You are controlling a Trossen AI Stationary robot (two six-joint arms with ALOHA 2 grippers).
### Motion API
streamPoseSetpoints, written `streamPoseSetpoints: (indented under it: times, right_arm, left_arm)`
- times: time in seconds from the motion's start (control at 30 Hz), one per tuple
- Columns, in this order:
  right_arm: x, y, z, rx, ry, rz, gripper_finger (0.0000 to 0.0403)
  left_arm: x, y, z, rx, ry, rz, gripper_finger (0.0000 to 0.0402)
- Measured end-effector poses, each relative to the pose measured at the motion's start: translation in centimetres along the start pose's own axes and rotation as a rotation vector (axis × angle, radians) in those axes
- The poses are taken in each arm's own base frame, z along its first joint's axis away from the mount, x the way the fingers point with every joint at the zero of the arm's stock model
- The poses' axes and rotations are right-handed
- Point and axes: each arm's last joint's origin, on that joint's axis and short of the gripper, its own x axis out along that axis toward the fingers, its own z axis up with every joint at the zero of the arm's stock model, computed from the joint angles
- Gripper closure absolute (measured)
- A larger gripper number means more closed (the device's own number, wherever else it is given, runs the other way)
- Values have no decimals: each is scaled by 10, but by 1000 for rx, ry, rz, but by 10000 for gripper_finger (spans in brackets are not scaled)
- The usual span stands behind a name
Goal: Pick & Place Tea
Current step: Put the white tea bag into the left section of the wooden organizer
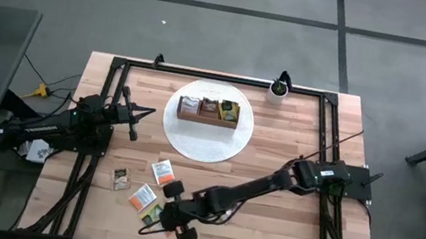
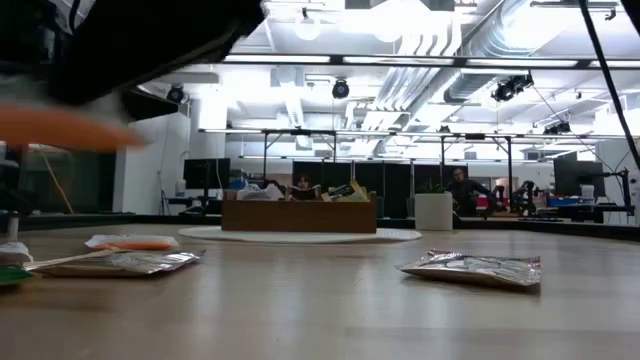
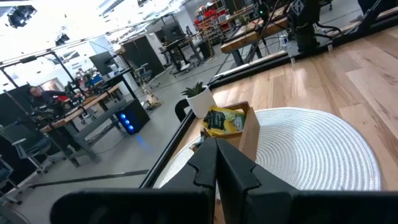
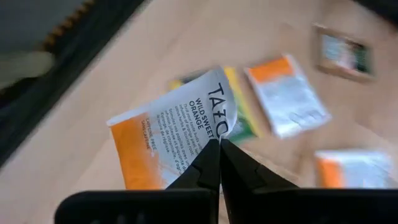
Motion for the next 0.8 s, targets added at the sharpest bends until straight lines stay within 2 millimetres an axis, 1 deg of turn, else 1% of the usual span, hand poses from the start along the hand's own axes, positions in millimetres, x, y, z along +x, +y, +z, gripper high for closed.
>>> streamPoseSetpoints:
  times: [0.13,0.2,0.3,0.4,0.6,0.8]
  right_arm:
    - [-27,-7,9,62,12,-156,403]
    - [-36,-13,9,99,40,-238,403]
    - [-42,-27,4,131,95,-373,403]
    - [-47,-45,0,159,121,-427,403]
    - [-47,-88,-8,231,128,-483,403]
    - [-52,-151,-27,329,147,-611,403]
  left_arm:
    - [0,0,0,0,-1,-1,401]
    - [0,0,0,0,0,-1,401]
    - [0,0,0,0,0,-1,401]
    - [0,0,0,0,0,-1,401]
    - [0,0,0,0,0,-1,401]
    - [0,0,0,0,0,0,401]
